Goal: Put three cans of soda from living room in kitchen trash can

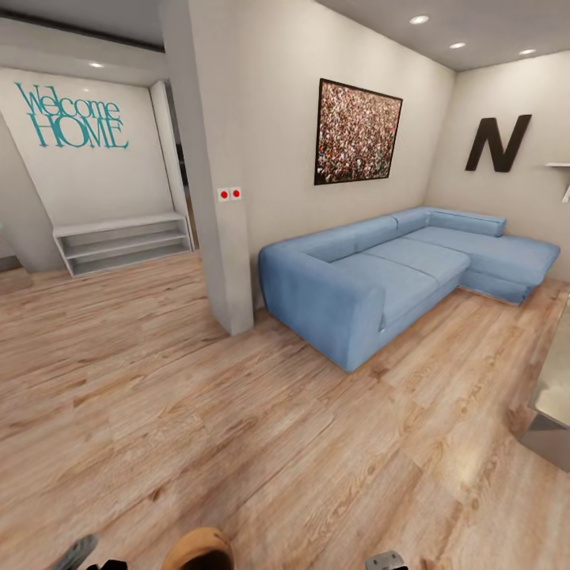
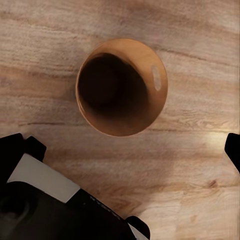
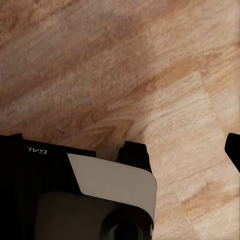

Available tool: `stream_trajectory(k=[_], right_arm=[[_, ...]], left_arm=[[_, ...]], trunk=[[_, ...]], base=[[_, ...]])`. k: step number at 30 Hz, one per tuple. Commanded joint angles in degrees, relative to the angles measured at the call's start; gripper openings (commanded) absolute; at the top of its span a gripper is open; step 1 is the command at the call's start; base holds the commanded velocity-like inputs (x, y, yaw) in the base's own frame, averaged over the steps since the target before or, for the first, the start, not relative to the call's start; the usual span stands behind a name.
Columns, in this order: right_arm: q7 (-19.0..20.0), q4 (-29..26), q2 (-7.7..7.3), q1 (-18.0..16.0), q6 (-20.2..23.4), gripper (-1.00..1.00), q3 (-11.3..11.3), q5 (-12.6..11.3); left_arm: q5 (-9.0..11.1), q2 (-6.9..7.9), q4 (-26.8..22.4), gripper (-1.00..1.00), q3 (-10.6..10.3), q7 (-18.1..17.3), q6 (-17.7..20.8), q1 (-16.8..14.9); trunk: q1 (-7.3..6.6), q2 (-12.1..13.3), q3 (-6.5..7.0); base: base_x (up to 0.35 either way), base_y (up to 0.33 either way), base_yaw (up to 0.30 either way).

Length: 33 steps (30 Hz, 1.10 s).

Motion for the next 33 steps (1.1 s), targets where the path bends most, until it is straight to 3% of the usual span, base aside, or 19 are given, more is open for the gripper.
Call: stream_trajectory(k=[1,8,13,17,23,33], right_arm=[[0.0,0.0,0.02,0.0,0.0,1.00,0.0,0.0],[0.0,0.0,0.10,0.0,0.0,1.00,0.1,0.0],[0.0,0.0,0.17,0.0,0.0,1.00,0.1,0.0],[0.0,0.0,0.18,0.0,0.1,1.00,0.1,0.0],[0.0,0.0,0.18,0.0,0.0,1.00,0.1,0.0],[-0.1,0.0,0.18,0.0,0.0,1.00,0.1,0.0]], left_arm=[[0.1,0.00,-0.2,1.00,0.3,0.0,0.2,0.0],[0.1,0.37,-0.3,1.00,0.0,0.0,0.4,0.0],[0.1,1.48,0.3,1.00,-2.7,0.2,0.4,-0.1],[0.1,1.94,1.5,1.00,-3.4,0.4,0.4,-0.6],[-0.2,3.07,4.7,1.00,-5.0,1.4,0.5,-4.6],[-0.2,5.00,13.5,1.00,-5.8,2.2,0.6,-11.0]], trunk=[[0.23,-0.4,-0.19],[1.76,-3.2,-1.44],[2.86,-5.2,-2.34],[3.74,-6.8,-3.06],[5.06,-9.2,-4.14],[7.26,-13.3,-5.93]], base=[[0.000,0.000,0.000],[0.000,0.000,0.000],[0.000,0.000,0.000],[0.000,0.000,0.000],[0.000,0.000,0.000],[0.000,0.000,0.000]])
